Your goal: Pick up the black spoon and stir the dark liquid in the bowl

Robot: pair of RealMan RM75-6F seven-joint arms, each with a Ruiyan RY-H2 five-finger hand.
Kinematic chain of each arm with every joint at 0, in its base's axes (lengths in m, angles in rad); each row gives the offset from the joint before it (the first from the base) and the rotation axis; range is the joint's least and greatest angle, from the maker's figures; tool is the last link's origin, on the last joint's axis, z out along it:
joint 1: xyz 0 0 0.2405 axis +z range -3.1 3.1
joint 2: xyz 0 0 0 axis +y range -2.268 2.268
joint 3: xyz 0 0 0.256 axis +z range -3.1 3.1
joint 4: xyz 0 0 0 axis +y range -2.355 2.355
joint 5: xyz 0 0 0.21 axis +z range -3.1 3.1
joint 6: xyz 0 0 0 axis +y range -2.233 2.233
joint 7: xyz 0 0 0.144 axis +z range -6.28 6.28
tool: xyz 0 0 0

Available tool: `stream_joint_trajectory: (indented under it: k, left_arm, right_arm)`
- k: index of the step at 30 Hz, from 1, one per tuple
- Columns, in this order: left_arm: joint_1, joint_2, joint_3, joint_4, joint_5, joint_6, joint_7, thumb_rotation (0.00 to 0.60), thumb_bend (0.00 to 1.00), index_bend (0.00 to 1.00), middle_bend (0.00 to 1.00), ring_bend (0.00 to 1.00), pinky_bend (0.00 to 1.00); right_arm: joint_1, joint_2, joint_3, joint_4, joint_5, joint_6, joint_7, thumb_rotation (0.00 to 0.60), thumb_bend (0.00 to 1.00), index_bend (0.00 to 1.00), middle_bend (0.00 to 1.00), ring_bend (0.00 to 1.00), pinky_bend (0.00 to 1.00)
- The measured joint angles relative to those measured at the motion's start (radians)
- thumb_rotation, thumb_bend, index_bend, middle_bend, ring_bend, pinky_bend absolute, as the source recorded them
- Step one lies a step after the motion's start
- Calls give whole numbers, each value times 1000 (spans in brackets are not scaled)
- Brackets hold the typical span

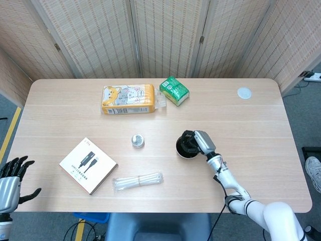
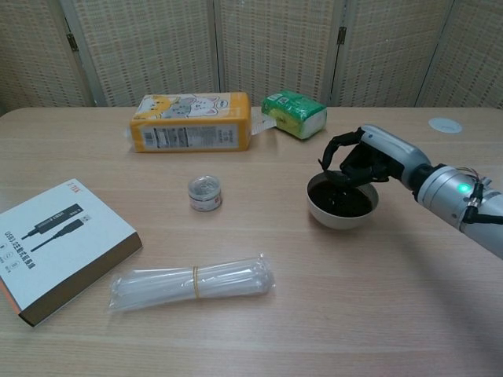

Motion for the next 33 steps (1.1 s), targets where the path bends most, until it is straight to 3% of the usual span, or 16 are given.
stream_joint_trajectory:
  k: [9, 21, 33]
  left_arm:
    - [7, 3, 1, -3, -4, 7, 0, 600, 184, 229, 150, 119, 142]
    - [2, -4, 1, 0, 4, 4, 1, 600, 184, 229, 150, 119, 142]
    - [-7, -2, -4, 3, 1, -7, 2, 600, 184, 229, 150, 119, 142]
  right_arm:
    - [32, -33, -7, 19, -26, 6, 34, 600, 491, 776, 1000, 1000, 1000]
    - [-35, 37, -61, -54, -50, 54, 14, 600, 511, 789, 1000, 1000, 1000]
    - [7, 8, -23, 21, -20, -3, 4, 600, 517, 791, 1000, 1000, 1000]
